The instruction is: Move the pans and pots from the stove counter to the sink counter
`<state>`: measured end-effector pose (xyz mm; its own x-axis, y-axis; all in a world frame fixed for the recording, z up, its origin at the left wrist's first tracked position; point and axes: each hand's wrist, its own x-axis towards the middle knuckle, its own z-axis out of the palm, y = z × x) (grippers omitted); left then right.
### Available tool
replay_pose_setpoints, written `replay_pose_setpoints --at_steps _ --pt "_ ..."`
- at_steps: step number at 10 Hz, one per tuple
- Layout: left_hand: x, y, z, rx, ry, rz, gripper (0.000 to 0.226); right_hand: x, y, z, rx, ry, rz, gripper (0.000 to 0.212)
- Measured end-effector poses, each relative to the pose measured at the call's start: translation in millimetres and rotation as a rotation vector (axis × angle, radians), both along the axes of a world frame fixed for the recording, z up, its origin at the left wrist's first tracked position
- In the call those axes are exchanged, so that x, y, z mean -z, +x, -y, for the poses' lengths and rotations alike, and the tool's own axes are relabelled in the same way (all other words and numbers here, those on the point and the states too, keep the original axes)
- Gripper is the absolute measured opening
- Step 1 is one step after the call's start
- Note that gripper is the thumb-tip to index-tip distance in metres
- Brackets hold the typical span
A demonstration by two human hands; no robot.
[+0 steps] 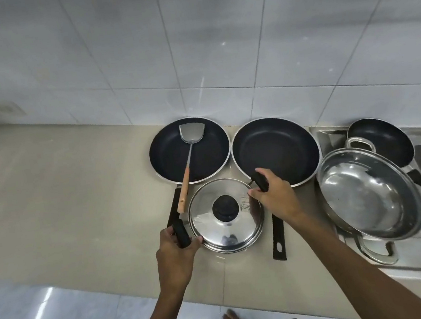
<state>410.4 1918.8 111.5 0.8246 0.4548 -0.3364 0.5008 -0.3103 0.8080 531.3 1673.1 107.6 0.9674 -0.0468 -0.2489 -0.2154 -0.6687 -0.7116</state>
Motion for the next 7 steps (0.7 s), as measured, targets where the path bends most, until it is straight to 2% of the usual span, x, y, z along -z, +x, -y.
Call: replay_pose_setpoints --at_steps 4,6,7 --pt "21 -2 4 -0.026 -0.002 0.097 0.054 6 -13 -5 0.005 0.008 0.059 0.068" --pt "21 -3 10 -0.052 0.029 0.116 0.055 7 -14 -5 -0.011 -0.048 0.081 0.069" --pt "18 -12 22 -0.068 0.061 0.106 0.056 7 -19 -8 -0.033 -0.155 0.139 0.068"
